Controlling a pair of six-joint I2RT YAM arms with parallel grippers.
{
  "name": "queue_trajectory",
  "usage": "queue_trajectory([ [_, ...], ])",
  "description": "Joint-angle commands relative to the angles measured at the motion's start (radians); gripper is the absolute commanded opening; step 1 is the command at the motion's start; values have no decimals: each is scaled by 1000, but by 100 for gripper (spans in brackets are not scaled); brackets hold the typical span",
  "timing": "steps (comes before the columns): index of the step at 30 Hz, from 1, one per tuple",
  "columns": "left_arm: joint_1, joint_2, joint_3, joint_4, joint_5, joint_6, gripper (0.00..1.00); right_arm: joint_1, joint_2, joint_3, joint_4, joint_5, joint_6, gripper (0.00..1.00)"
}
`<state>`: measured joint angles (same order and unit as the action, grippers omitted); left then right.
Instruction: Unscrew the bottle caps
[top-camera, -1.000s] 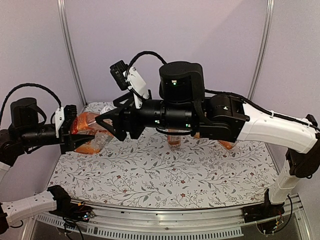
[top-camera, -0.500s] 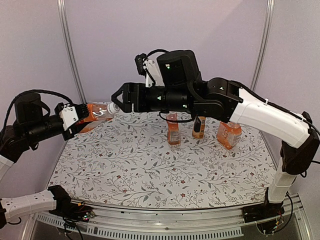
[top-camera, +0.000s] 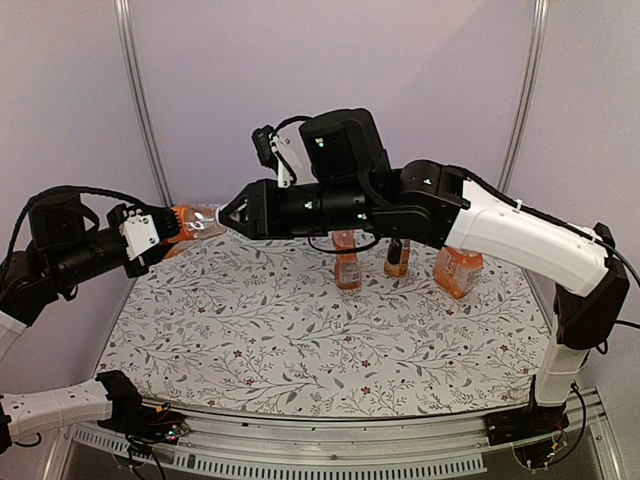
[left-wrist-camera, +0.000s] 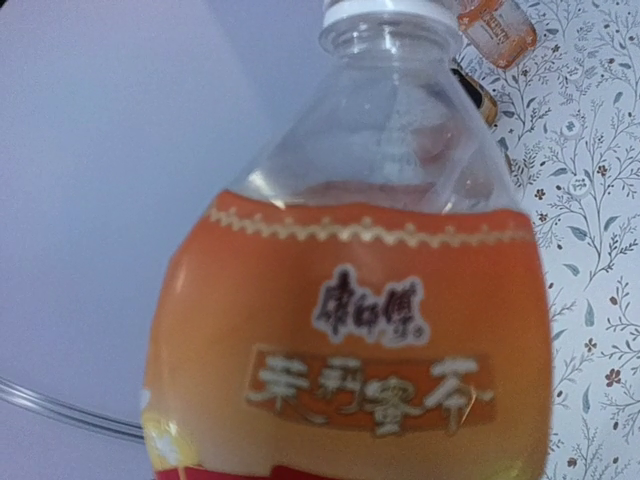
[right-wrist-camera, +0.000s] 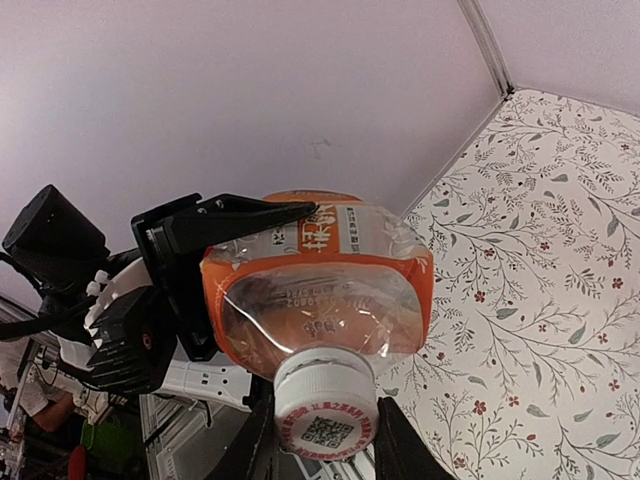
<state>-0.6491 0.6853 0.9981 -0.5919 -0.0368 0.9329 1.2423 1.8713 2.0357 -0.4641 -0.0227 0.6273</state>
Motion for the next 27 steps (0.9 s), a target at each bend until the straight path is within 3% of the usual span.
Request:
queue_trajectory([
  [1, -21, -6, -25, 23, -3, 14, 29, -11, 23, 10, 32, -57, 10, 28],
  [3, -29, -17, -31, 22, 9, 21, 29, -14, 23, 4, 45, -63, 9, 22],
  [6, -35, -37, -38, 13, 39, 30, 29, -16, 25, 3, 45, -72, -10, 1],
  [11, -35, -40, 20, -110, 194, -74, 27, 21, 13, -12, 29, -138, -227, 0],
  [15, -35, -23, 102, -346, 456, -97, 26, 153, -28, -92, -27, -38, -800, 0],
  [19, -35, -8, 136, -522, 664, -94, 26, 243, -70, -181, -41, 79, -1164, 0],
  [27, -35, 19, 151, -626, 769, -102, 26, 389, -45, -196, 6, 445, -1733, 0],
])
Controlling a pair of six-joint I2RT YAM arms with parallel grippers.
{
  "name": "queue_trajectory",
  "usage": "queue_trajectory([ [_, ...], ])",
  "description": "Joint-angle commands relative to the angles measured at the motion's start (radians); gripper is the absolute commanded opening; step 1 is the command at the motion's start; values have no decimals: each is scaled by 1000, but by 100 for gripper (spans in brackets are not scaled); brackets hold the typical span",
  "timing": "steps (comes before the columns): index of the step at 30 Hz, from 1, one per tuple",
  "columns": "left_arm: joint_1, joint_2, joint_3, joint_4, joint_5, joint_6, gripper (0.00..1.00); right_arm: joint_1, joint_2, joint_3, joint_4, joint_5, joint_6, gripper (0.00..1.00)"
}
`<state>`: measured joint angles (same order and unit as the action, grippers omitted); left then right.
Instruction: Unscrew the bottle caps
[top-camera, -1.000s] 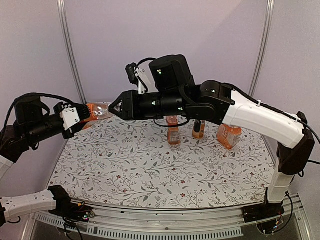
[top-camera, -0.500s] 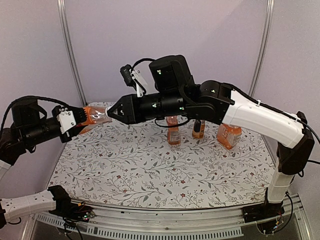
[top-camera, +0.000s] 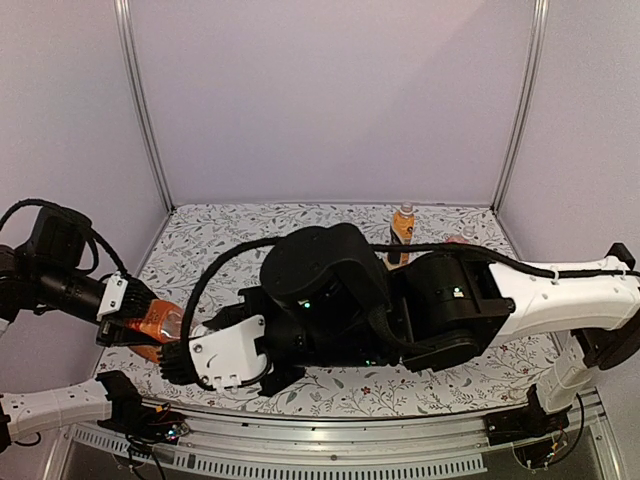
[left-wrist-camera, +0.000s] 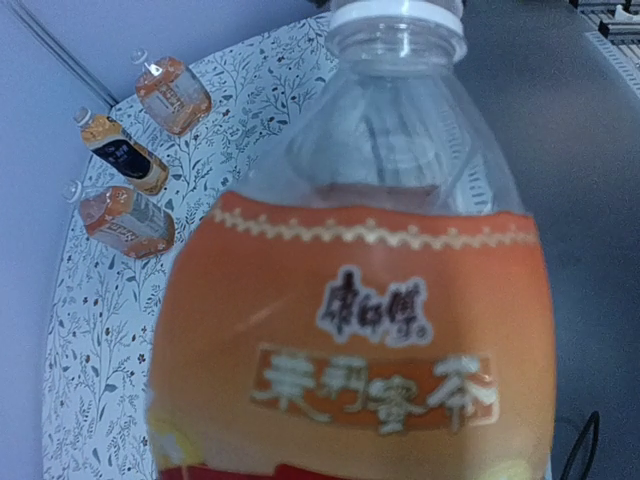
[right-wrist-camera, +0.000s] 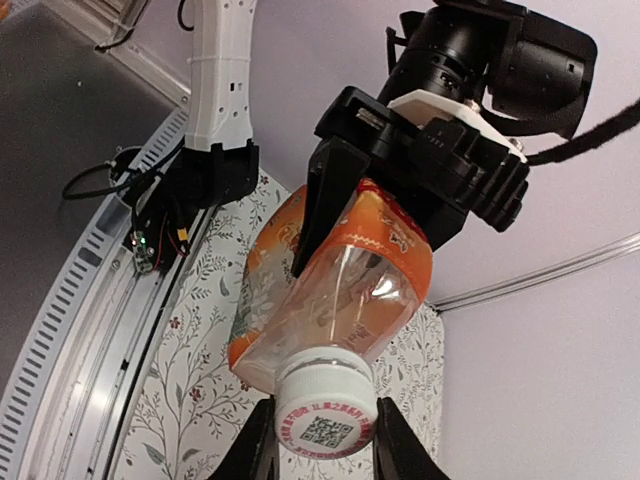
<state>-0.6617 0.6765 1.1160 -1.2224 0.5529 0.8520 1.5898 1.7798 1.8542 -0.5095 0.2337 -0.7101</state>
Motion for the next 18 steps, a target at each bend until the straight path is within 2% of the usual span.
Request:
queue_trajectory([
  [1, -22, 30, 33, 8, 182, -28, 26, 46, 53, -14, 64, 210, -426, 0],
  [3, -23, 30, 33, 15, 181, -37, 26, 48, 60, -17, 87, 239, -487, 0],
  [8, -22, 23, 32, 39, 146, -60, 26, 48, 54, -51, 158, 283, -492, 2],
  [9, -22, 21, 31, 46, 136, -63, 26, 46, 53, -54, 167, 291, -471, 17],
  [12, -22, 15, 22, 79, 93, -84, 26, 44, 55, -54, 201, 346, -390, 93],
  [13, -22, 11, 16, 99, 73, -95, 26, 39, 52, -54, 210, 360, -358, 98],
  [15, -22, 1, -4, 151, 21, -122, 25, 18, 38, -58, 213, 351, -261, 99],
  [18, -22, -25, -42, 246, -76, -144, 26, -29, -25, -95, 212, 224, -21, 99],
])
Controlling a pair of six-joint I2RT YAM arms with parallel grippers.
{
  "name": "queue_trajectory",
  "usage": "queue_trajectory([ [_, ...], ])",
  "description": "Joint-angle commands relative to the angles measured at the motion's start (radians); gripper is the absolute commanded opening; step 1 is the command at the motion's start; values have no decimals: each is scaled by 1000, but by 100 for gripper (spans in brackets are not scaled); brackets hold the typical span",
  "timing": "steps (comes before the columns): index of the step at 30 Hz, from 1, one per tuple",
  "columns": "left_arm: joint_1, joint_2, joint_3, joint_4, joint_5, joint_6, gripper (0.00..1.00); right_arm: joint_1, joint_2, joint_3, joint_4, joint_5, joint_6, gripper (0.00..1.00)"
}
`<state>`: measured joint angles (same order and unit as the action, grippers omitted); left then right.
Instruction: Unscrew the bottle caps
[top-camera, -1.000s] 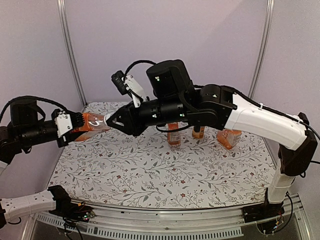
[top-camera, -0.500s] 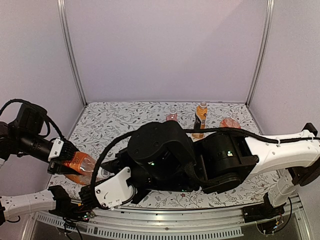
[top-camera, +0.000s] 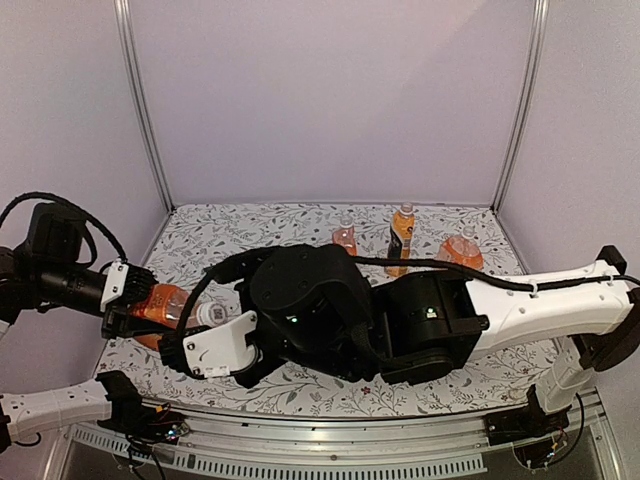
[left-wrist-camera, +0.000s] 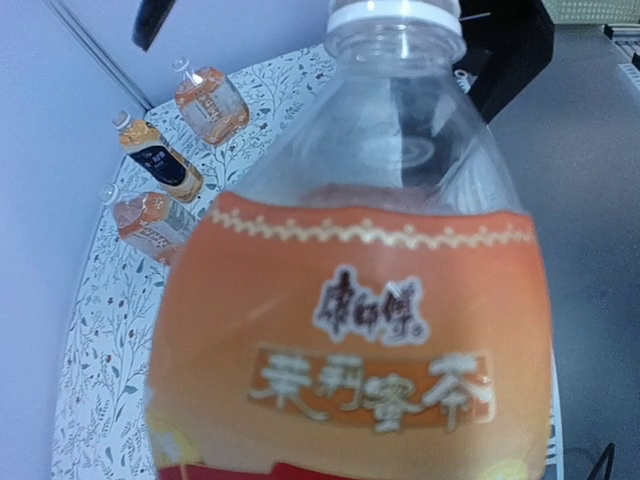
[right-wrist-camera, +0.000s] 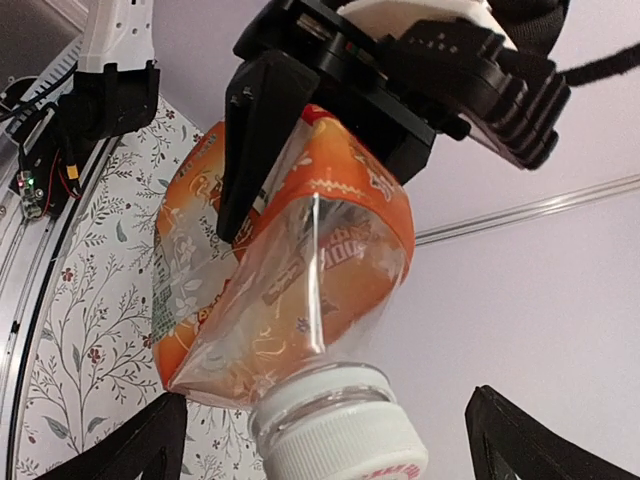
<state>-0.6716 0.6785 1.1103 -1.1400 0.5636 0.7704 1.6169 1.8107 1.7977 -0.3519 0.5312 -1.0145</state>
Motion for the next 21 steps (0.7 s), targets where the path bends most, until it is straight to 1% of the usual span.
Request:
queue_trajectory([
  [1, -13, -34, -51, 202, -122, -63, 26, -76, -74, -47, 51, -125, 398, 99],
  [4, -13, -43, -88, 282, -251, -54, 26, -143, -115, -42, 30, -300, 650, 99],
  [5, -13, -45, -99, 310, -294, -43, 26, -166, -118, -29, 18, -373, 775, 99],
  [7, -13, -48, -126, 363, -369, -23, 26, -217, -103, 8, -3, -458, 944, 99],
  [8, -14, -49, -136, 388, -403, -11, 26, -236, -94, 26, -8, -498, 1067, 99],
  [9, -13, -49, -145, 407, -432, 1, 26, -255, -80, 38, -10, -536, 1134, 99],
  [11, -14, -46, -158, 437, -488, 21, 26, -285, -60, 62, -23, -559, 1270, 99],
  [13, -14, -43, -164, 454, -517, 35, 26, -312, -37, 85, -52, -545, 1426, 92],
  [15, -14, -38, -167, 459, -524, 43, 26, -330, -25, 86, -59, -538, 1520, 86],
  [17, -14, -39, -168, 461, -514, 53, 26, -345, -21, 86, -60, -537, 1579, 80],
  [21, -15, -37, -167, 463, -511, 60, 26, -362, -8, 100, -60, -593, 1637, 72],
])
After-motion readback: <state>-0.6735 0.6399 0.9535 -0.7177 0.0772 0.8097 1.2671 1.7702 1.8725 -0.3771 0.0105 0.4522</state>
